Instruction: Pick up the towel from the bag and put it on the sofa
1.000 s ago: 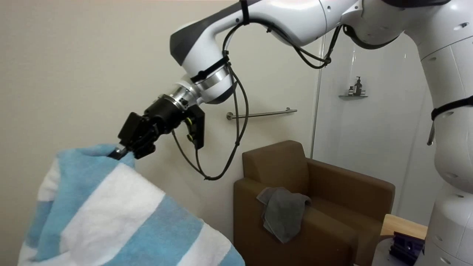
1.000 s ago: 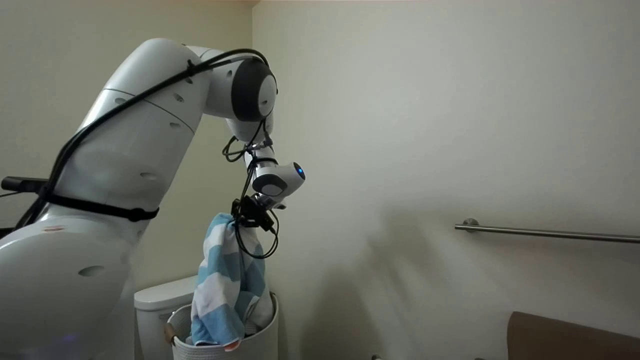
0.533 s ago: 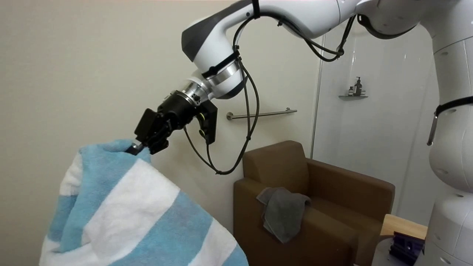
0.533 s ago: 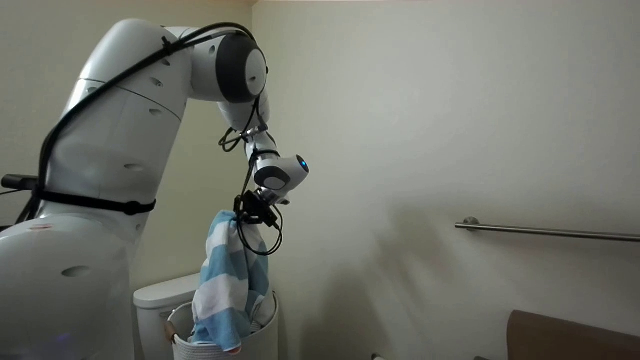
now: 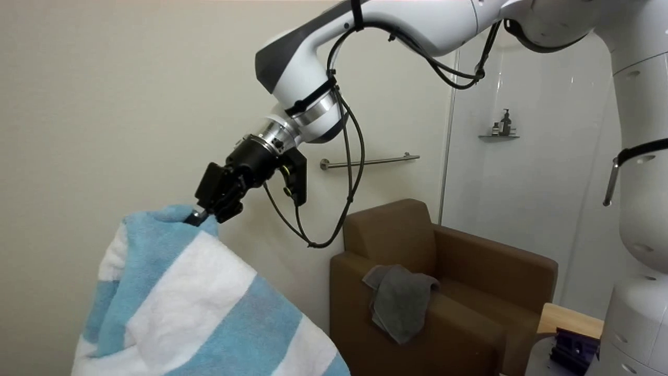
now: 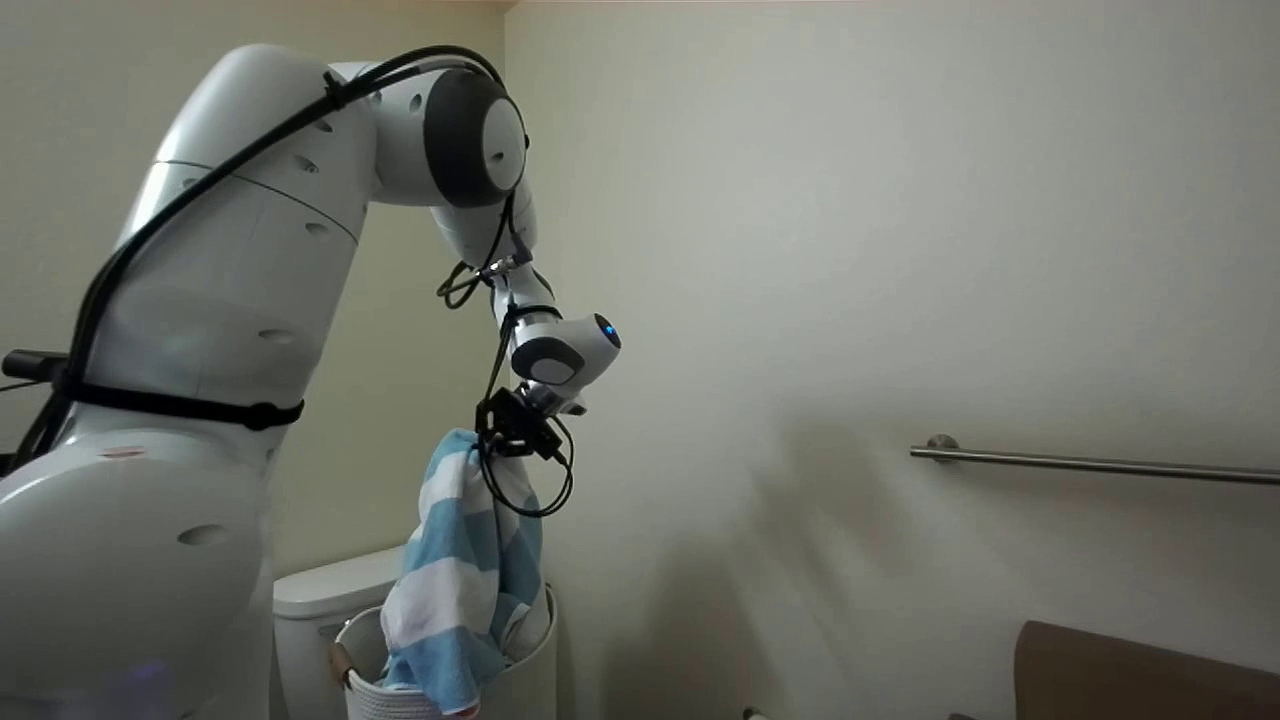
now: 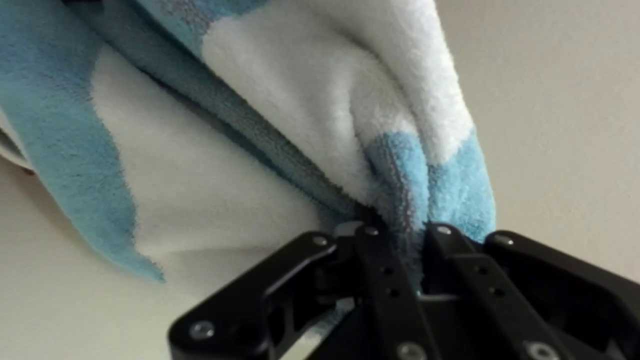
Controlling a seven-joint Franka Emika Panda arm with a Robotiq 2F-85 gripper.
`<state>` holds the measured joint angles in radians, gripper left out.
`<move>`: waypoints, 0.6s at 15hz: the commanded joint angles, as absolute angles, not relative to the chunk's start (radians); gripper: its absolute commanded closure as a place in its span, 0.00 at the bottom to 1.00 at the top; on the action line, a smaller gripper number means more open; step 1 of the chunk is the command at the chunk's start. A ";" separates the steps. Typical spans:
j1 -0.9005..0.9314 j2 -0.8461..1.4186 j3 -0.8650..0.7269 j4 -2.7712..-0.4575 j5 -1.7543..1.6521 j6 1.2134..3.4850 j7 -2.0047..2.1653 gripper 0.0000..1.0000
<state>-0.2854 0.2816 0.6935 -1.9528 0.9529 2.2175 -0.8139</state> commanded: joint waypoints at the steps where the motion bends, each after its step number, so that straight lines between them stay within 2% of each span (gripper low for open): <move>1: -0.139 0.180 0.472 -1.951 0.969 2.279 -0.777 0.91; 4: -0.071 0.102 0.307 -1.937 0.923 2.288 -0.762 0.91; 9: -0.046 -0.021 0.138 -1.893 0.835 2.309 -0.755 0.90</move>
